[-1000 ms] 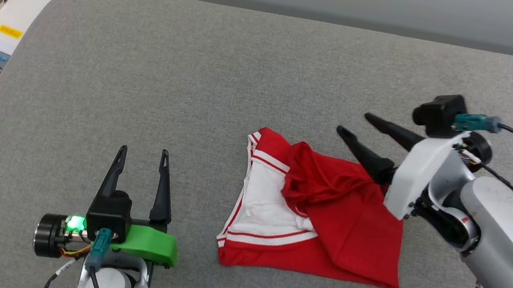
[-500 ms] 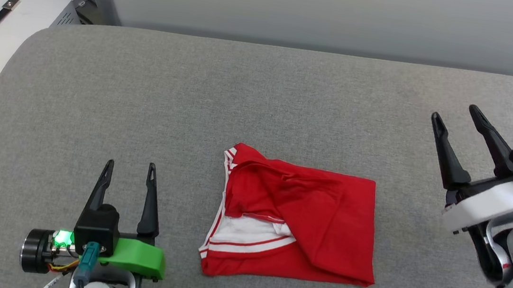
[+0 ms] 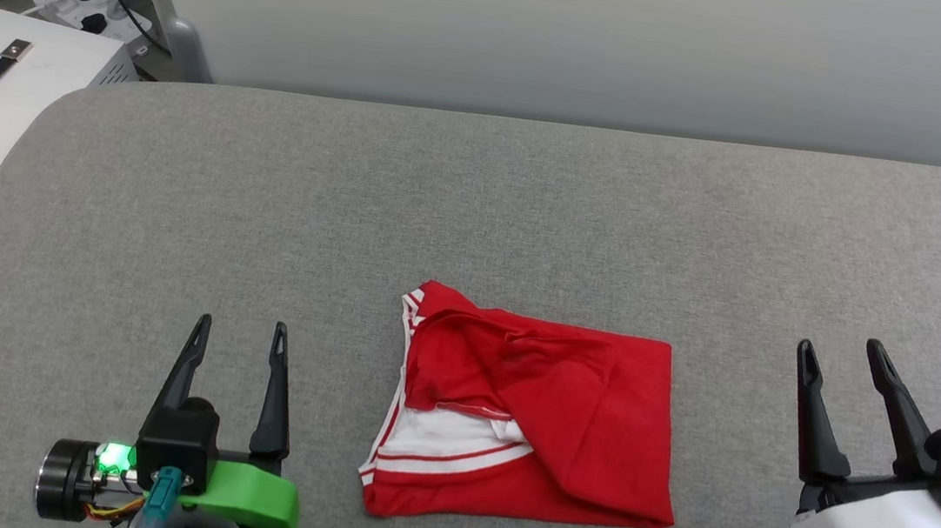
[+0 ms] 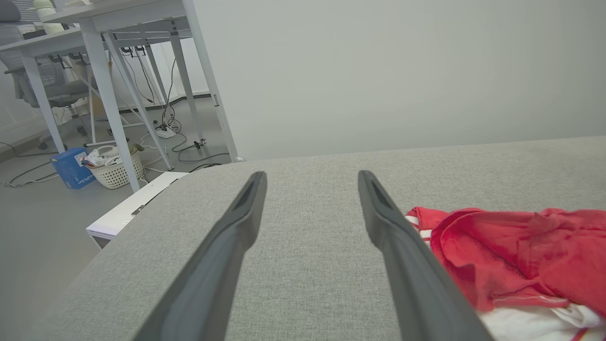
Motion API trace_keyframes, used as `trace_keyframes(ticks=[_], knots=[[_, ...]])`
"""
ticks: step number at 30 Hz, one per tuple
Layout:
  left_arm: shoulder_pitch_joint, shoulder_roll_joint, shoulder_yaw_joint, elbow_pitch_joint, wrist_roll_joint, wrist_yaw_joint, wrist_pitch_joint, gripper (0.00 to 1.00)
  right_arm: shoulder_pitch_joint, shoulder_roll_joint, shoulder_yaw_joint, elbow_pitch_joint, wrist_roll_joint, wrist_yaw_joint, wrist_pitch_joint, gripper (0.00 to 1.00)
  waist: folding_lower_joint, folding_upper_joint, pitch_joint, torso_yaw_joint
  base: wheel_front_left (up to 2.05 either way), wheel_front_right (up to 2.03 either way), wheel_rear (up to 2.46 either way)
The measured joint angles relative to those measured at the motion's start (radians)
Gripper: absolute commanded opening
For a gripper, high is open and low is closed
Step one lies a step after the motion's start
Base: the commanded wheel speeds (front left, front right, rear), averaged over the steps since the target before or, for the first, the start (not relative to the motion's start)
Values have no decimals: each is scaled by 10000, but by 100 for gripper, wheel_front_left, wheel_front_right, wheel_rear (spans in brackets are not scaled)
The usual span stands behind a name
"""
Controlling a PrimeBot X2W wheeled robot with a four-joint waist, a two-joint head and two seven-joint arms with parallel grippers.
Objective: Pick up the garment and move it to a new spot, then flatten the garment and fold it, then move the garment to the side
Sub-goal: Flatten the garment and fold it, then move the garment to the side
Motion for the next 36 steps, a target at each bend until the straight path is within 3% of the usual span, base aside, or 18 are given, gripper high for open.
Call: trace_keyframes(ticks=[11, 23, 31, 36], knots=[[351, 82, -111, 50, -2, -105, 0, 100, 1207, 495, -330, -150, -261, 0, 0, 100, 0, 0, -219, 106, 0, 0, 0], [356, 90, -161, 167, -2, -182, 0, 100, 1283, 556, -385, -142, -332, 0, 0, 100, 0, 0, -154, 216, 0, 0, 0], [355, 90, -165, 198, -2, -180, -2, 100, 1260, 525, -401, -159, -387, 0, 0, 100, 0, 0, -121, 265, 0, 0, 0], [344, 88, -163, 201, -2, -180, 0, 100, 718, 23, -640, -487, -458, 0, -2, 100, 0, 0, -17, 297, 0, 0, 0]])
